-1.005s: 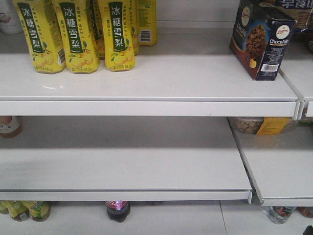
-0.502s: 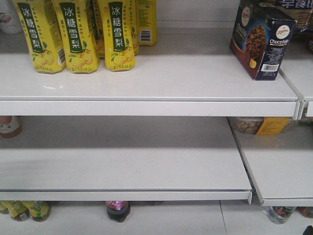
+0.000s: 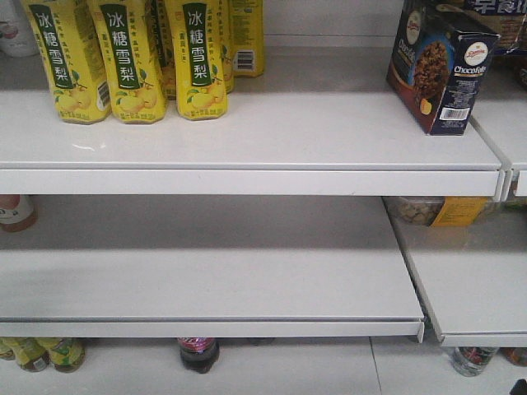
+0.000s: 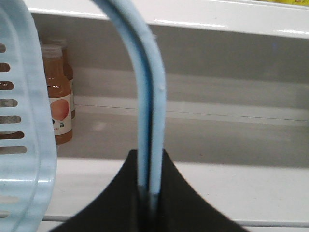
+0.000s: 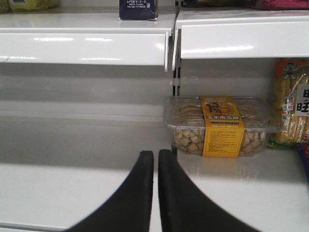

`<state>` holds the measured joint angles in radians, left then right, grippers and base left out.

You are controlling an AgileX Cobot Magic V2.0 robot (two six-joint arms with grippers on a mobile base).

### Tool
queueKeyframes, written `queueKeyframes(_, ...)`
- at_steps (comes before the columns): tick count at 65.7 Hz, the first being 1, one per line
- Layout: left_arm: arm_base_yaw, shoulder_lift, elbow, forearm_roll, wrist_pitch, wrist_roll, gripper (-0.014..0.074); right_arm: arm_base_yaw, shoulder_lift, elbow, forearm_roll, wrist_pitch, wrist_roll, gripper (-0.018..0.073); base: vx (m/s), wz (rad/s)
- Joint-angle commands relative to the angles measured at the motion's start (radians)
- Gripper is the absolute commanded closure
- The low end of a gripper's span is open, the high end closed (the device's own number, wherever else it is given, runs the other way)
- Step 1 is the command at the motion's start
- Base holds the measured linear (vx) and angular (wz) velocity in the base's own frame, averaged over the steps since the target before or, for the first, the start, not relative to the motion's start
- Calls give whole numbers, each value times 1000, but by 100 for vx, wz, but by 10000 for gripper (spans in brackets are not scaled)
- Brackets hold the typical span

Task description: Left arm holds basket, right arm returns cookies

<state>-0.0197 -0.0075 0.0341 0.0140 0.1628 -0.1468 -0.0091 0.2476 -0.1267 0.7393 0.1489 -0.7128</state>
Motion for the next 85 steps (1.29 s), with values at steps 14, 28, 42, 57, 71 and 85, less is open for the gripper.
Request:
queueKeyframes(14, 2, -17, -30, 11, -100, 22, 603, 0, 8, -27, 4, -51, -8, 570, 0, 0)
queueKeyframes(28, 2, -17, -30, 11, -100, 22, 603, 0, 8, -27, 4, -53, -8, 570, 0, 0)
queueKeyframes(42, 2, -17, -30, 11, -100, 22, 603, 0, 8, -24, 0, -57, -11, 570, 0, 0)
queueKeyframes(57, 2, -17, -30, 11, -100, 22, 603, -1, -24, 35, -322, -111, 252, 570, 0, 0)
queueKeyframes(71, 2, -17, -30, 11, -100, 22, 603, -1, -144, 106, -808, -191, 760, 570, 0, 0)
queueKeyframes(85, 2, -17, -30, 11, -100, 22, 603, -1, -272, 174, -855, -187, 855, 570, 0, 0)
